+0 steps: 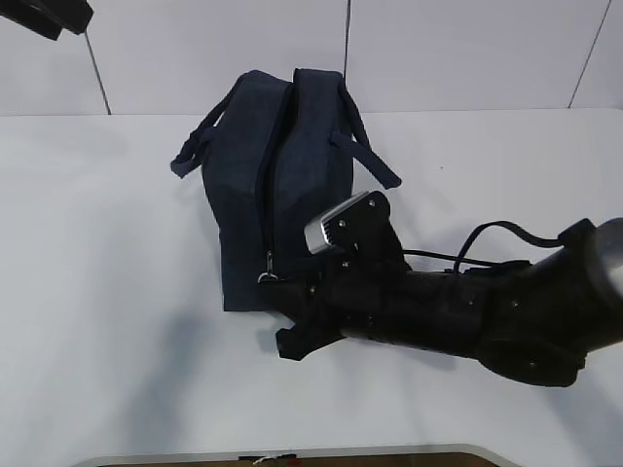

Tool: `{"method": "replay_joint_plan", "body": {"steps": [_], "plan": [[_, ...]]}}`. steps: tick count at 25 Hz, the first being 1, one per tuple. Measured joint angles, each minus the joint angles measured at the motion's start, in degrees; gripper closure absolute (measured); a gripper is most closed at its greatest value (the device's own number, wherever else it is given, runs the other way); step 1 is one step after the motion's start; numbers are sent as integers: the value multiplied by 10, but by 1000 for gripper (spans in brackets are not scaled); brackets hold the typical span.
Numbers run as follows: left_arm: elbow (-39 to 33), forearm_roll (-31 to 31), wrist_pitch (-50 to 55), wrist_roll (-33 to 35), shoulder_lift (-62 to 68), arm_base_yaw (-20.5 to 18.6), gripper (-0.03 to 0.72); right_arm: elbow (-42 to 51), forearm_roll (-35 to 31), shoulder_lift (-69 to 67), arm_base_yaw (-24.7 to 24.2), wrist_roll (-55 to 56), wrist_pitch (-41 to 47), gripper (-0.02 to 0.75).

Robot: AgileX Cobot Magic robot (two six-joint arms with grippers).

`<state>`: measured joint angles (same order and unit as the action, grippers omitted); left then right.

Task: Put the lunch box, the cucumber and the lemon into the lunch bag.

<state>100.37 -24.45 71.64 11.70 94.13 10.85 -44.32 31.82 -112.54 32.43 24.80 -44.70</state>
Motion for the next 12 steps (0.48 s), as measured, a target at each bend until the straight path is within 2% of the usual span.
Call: {"method": "replay_joint_plan", "body": {"steps": [12], "plan": [[0,0,0,0,0,0,446,0,75,79,0,80,135,733]]}}
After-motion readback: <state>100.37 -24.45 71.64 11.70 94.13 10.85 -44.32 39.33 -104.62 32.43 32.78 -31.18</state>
